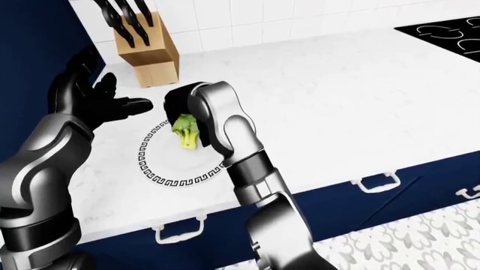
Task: Place the broccoli on the top rack of the oven.
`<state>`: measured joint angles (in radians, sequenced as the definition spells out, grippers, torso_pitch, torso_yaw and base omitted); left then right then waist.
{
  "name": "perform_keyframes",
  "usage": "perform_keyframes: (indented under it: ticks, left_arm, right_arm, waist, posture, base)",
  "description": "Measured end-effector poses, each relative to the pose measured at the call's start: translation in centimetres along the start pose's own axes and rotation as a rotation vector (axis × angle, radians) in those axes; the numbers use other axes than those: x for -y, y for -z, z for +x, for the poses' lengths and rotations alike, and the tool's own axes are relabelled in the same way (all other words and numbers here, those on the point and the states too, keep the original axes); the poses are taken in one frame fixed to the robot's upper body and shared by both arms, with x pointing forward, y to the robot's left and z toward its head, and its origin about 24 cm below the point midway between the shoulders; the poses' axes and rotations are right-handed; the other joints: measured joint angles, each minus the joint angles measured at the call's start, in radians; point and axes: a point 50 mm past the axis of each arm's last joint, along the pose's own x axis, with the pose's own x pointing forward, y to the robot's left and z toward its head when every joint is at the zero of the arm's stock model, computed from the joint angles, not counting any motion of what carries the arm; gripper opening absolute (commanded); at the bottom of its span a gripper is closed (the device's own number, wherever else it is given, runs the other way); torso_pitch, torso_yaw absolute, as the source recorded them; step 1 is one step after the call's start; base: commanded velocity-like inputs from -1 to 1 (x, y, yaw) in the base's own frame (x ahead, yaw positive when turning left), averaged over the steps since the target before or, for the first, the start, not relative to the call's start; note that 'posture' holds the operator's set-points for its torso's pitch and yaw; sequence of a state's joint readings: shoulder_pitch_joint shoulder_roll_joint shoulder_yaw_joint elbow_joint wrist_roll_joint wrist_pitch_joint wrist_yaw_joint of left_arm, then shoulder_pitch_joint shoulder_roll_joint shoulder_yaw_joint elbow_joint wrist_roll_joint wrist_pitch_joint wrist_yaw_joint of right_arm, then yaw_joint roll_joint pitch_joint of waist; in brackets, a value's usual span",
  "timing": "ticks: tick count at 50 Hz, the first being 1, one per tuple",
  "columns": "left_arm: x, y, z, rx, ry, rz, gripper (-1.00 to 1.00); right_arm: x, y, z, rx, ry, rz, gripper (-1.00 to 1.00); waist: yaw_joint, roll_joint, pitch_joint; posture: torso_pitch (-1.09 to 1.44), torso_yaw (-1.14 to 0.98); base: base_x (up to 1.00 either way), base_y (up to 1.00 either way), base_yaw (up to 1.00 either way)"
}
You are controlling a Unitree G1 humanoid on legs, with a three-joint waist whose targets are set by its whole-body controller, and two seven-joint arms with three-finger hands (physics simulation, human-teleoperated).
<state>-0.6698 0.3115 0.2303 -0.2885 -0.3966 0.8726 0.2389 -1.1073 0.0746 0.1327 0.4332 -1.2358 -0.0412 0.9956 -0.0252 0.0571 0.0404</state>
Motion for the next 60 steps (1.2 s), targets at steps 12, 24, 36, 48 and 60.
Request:
perform_keyframes:
  ticks: [12,24,36,48,60]
  left_arm:
    - [0.0,-0.1,-0.1,0.0,-0.001,-0.001,1.0]
    - [-0.1,0.1,0.0,-0.005,-0.002,-0.001,1.0]
    - [0.0,-0.1,0.0,0.003,0.001,0.003,1.0]
    - [0.1,0.0,0.0,-0.001,0.004,0.006,1.0]
    - [0.1,-0.1,0.0,0.002,0.005,0.006,1.0]
  right_arm:
    - [1.4,-0.1,-0.4,0.003,0.044,0.02,-0.61]
    - [2.9,0.6,-0.7,-0.021,0.093,0.081,-1.0]
    - [5.4,3.1,-1.9,-0.094,0.182,0.239,-1.0]
    - [6.8,4.2,-3.1,-0.129,0.228,0.315,-1.0]
    - [7.8,5.5,-4.5,-0.175,0.282,0.351,-1.0]
  waist:
    - [0.0,0.0,0.001]
    - [0.0,0.0,0.004]
    - [0.002,-0.003,0.006]
    - [0.003,-0.004,0.01]
    - [0.005,-0.006,0.011]
  posture:
    - [0.0,0.0]
    - [0.0,0.0]
    - [0.0,0.0]
    - [0.0,0.0]
    - [0.0,0.0]
  base:
    - [0.0,0.0,0.0]
    - [0.0,0.0,0.0]
    - [0.0,0.0,0.0]
    - [0.0,0.0,0.0]
    - [0.0,0.0,0.0]
